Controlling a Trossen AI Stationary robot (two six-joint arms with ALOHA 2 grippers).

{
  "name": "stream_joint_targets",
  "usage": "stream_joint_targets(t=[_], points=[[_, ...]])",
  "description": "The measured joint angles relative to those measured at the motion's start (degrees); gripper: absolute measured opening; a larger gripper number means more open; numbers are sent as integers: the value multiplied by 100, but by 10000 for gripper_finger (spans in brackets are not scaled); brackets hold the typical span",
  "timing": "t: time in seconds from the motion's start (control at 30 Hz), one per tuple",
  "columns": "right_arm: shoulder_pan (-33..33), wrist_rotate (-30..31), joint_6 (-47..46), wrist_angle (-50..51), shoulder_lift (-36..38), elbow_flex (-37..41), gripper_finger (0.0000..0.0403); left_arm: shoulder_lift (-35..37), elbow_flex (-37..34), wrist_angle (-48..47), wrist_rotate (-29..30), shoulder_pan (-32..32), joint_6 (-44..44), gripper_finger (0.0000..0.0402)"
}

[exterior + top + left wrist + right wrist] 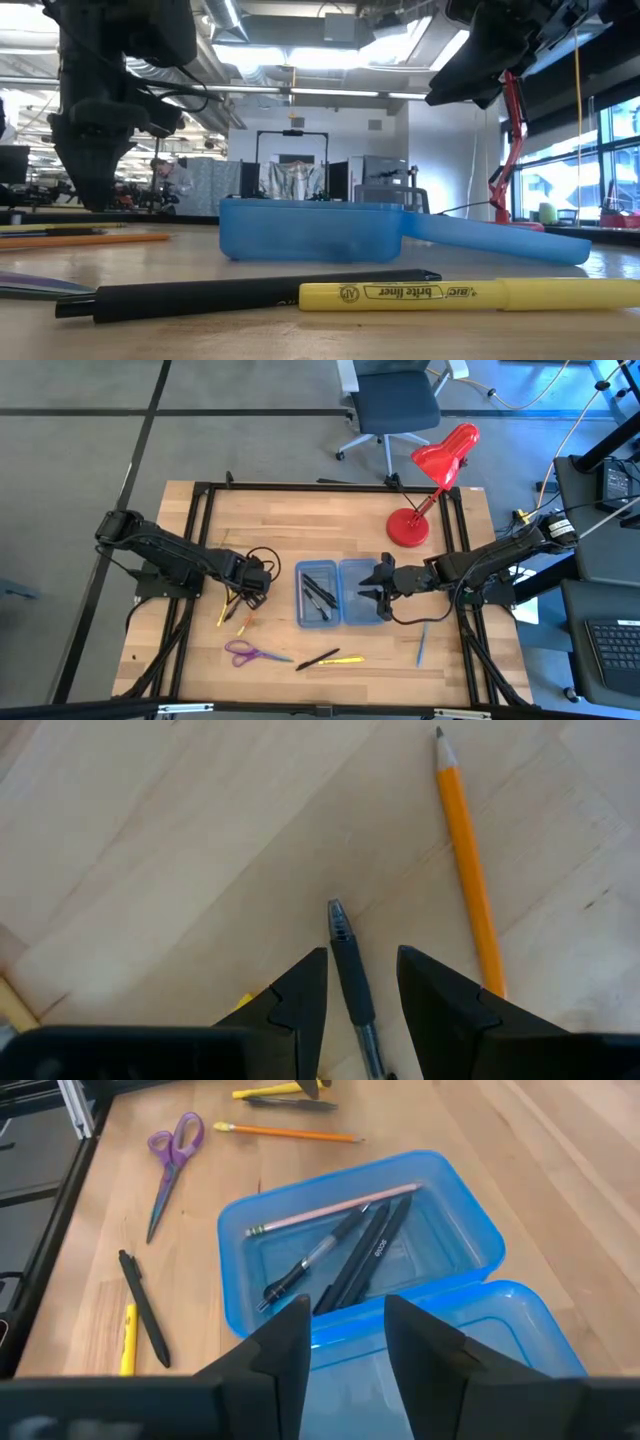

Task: Pick & place school supplies into a supply box
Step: Put the black pen into the blue supply box

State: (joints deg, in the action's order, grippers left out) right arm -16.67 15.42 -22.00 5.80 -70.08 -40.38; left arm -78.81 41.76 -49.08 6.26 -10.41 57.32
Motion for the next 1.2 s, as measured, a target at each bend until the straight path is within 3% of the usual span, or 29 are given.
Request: stream_joint_targets(t=[0.8, 1.2], points=[[0, -2, 22, 56, -2, 0, 133, 2, 0, 0, 17, 0, 280, 120], [-2, -4, 7, 299, -4, 0, 133, 4, -2, -94, -317, -2, -136, 208]])
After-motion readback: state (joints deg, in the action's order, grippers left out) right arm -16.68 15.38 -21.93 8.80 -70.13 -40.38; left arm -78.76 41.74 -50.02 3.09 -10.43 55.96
